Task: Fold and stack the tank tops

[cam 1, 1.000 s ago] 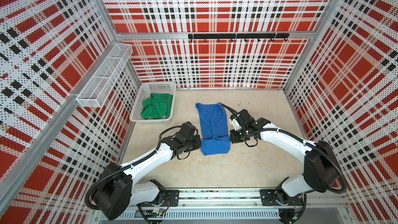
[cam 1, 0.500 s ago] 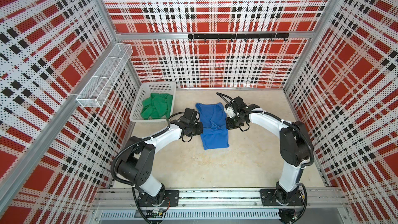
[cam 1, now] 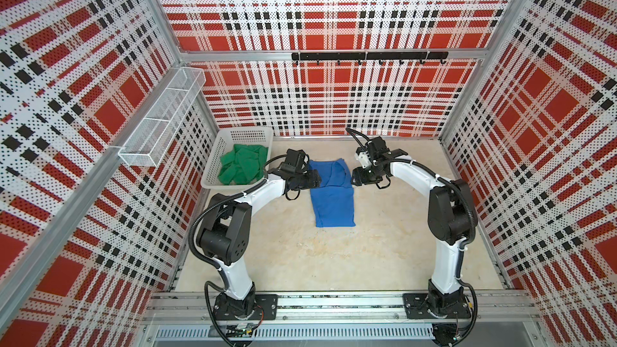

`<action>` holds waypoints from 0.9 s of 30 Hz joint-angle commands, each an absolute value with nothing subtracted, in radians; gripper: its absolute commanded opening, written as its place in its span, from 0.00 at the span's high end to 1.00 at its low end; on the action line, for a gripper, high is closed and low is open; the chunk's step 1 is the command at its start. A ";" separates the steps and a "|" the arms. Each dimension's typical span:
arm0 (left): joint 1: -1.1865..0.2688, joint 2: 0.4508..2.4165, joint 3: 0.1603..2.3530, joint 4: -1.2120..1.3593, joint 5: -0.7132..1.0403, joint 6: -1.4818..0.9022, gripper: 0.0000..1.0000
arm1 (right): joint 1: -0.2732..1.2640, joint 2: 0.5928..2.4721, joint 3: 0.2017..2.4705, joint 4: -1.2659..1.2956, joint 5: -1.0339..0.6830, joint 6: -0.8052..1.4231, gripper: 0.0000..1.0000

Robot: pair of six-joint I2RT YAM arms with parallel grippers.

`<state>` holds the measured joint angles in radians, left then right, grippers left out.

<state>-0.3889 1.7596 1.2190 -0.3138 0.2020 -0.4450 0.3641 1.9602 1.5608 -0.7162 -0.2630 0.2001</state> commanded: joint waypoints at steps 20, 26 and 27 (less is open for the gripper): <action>-0.613 1.433 0.598 0.072 0.158 -0.871 0.48 | 0.567 1.517 0.827 -0.268 -0.393 0.597 0.68; -0.636 1.496 0.630 0.031 0.122 -0.851 0.43 | 0.574 1.551 0.807 -0.213 -0.399 0.606 0.62; -0.640 1.506 0.637 0.020 0.119 -0.846 0.43 | 0.575 1.560 0.804 -0.203 -0.402 0.606 0.62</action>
